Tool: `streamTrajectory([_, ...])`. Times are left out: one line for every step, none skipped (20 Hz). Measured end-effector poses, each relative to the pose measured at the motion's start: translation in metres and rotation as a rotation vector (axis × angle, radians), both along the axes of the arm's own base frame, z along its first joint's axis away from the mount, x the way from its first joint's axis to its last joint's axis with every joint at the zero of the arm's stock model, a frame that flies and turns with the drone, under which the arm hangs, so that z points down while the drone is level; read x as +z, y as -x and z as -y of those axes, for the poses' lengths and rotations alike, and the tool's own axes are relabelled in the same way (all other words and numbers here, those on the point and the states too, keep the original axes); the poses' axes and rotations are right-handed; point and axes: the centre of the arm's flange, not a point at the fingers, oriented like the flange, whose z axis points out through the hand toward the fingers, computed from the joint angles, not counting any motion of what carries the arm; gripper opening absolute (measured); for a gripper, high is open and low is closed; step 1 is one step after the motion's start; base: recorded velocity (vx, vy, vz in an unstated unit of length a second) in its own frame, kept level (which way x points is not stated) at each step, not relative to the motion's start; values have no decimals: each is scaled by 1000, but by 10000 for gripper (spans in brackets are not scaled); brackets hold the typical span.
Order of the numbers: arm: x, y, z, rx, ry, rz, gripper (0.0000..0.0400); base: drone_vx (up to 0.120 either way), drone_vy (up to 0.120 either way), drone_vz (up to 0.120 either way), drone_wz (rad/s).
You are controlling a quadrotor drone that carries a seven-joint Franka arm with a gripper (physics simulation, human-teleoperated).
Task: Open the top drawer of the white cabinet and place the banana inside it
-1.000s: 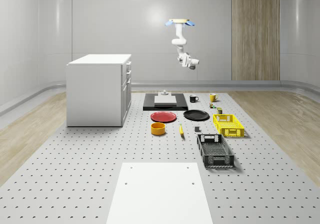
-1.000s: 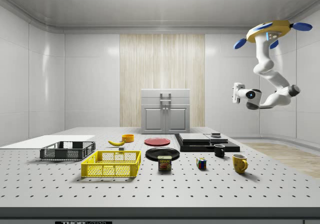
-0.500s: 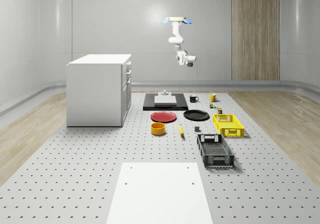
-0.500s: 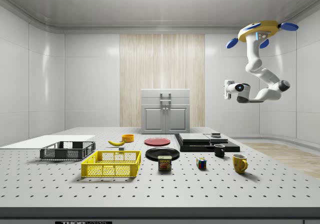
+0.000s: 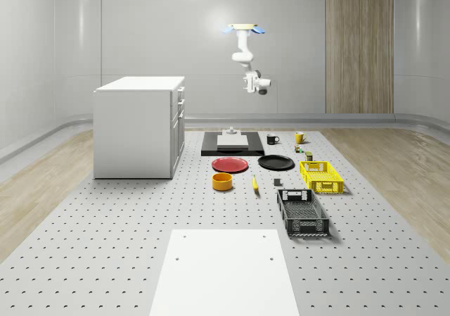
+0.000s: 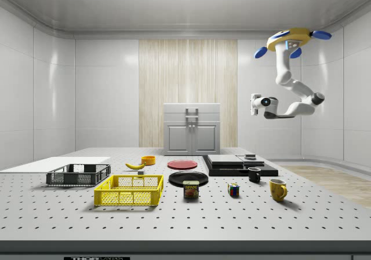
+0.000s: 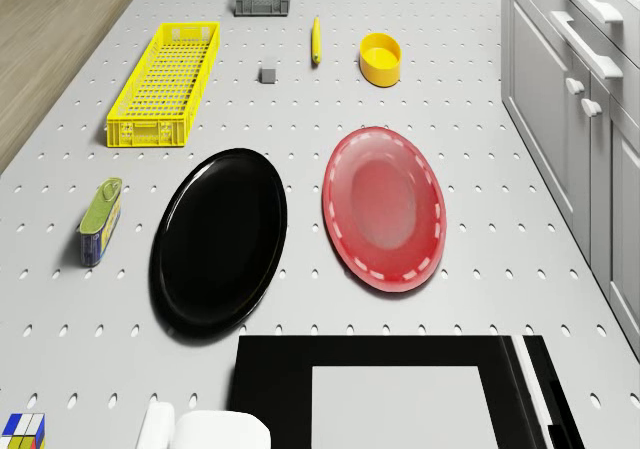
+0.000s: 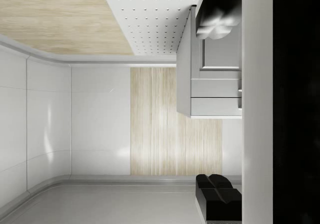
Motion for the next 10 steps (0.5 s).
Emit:
streamTrajectory([0,0,0,0,-1,0,400,120,-120,0,0])
streamTrajectory([0,0,0,0,-1,0,400,120,-120,0,0])
streamTrajectory([0,0,0,0,-1,0,400,120,-120,0,0])
streamTrajectory([0,0,0,0,-2,0,400,120,-120,0,0])
streamTrajectory([0,0,0,0,-2,0,400,120,-120,0,0])
streamTrajectory([0,0,0,0,-2,0,400,120,-120,0,0])
streamTrajectory([0,0,0,0,-2,0,400,120,-120,0,0])
streamTrajectory([0,0,0,0,-2,0,400,120,-120,0,0])
streamTrajectory([0,0,0,0,-3,0,400,120,-120,0,0])
streamTrajectory([0,0,0,0,-3,0,400,120,-120,0,0])
